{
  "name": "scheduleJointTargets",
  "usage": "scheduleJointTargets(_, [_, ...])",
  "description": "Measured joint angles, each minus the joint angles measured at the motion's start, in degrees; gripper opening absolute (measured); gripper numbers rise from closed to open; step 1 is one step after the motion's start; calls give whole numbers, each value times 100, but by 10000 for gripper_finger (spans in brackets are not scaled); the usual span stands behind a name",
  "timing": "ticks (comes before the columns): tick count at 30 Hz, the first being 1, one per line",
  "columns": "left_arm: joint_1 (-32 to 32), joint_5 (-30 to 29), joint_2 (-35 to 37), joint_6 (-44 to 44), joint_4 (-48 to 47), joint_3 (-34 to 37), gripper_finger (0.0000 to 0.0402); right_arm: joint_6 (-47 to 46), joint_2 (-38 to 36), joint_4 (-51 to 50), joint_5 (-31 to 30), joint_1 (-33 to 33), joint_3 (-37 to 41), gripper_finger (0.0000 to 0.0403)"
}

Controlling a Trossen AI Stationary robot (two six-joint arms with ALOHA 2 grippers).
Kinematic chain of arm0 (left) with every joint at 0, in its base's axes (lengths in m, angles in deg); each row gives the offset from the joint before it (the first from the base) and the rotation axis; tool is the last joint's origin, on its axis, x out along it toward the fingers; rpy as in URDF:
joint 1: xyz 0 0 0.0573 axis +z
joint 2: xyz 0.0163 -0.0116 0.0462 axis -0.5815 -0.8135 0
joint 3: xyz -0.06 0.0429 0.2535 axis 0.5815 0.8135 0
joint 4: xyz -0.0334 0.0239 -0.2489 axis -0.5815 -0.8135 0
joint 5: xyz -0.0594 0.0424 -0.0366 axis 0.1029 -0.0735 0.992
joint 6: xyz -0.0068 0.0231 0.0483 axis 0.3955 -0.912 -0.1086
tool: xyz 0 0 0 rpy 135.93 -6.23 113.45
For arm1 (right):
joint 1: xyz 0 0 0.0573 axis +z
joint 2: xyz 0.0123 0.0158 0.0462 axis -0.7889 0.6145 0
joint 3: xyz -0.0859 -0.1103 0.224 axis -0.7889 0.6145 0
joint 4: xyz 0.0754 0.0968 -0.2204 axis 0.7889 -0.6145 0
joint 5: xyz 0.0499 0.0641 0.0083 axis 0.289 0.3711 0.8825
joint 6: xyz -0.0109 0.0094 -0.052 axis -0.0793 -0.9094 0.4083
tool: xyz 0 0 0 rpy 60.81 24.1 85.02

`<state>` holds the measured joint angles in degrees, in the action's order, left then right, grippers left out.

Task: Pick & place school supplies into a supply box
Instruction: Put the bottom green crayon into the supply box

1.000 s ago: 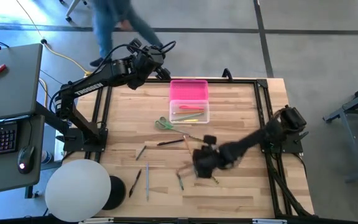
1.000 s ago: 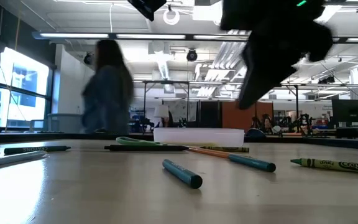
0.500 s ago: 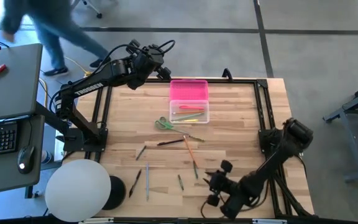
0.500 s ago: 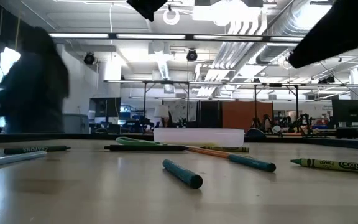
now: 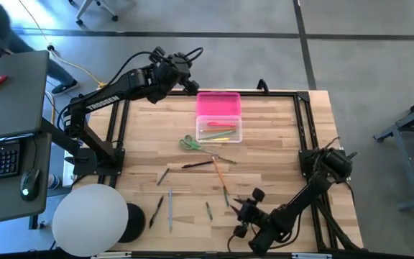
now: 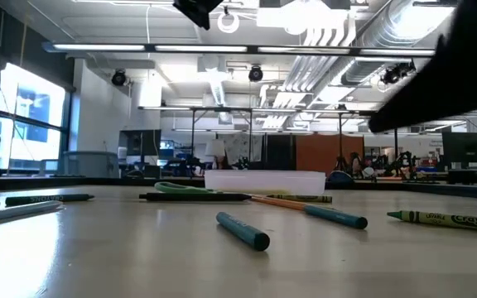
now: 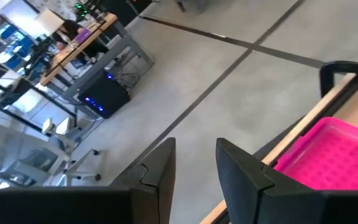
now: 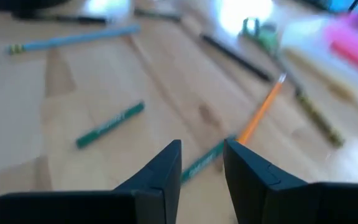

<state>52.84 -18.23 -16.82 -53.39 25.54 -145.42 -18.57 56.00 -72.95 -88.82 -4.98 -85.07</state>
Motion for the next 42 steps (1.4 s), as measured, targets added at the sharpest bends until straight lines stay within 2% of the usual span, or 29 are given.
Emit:
scheduleJointTargets(3, [0, 194, 0, -2, 0, 0, 147, -462, 24, -481, 605, -18, 0, 93])
scheduleJointTargets(7, [0, 348, 0, -2, 2, 0, 147, -938, 25, -1286, 852, -20, 0, 78])
scheduleJointTargets(11, [0, 362, -2, -2, 2, 0, 147, -1194, 25, -1324, 1209, -21, 0, 72])
scheduleJointTargets(17, [0, 361, -2, 7, 4, 0, 147, -1207, 25, -1451, 1103, -4, 17, 72])
scheduleJointTargets(20, [0, 364, -2, 9, 4, 0, 147, -1201, 23, -921, 1068, -12, 312, 72])
scheduleJointTargets(25, [0, 362, -2, 11, 11, 0, 147, -1159, 5, 567, 1006, -6, 1150, 72])
scheduleJointTargets(34, [0, 374, -2, 24, 94, 0, 147, -881, -23, 817, 1202, -126, 1247, 71])
scheduleJointTargets(42, [0, 537, -2, 33, 43, 0, 147, -1089, -46, 1478, 1499, -285, 1675, 71])
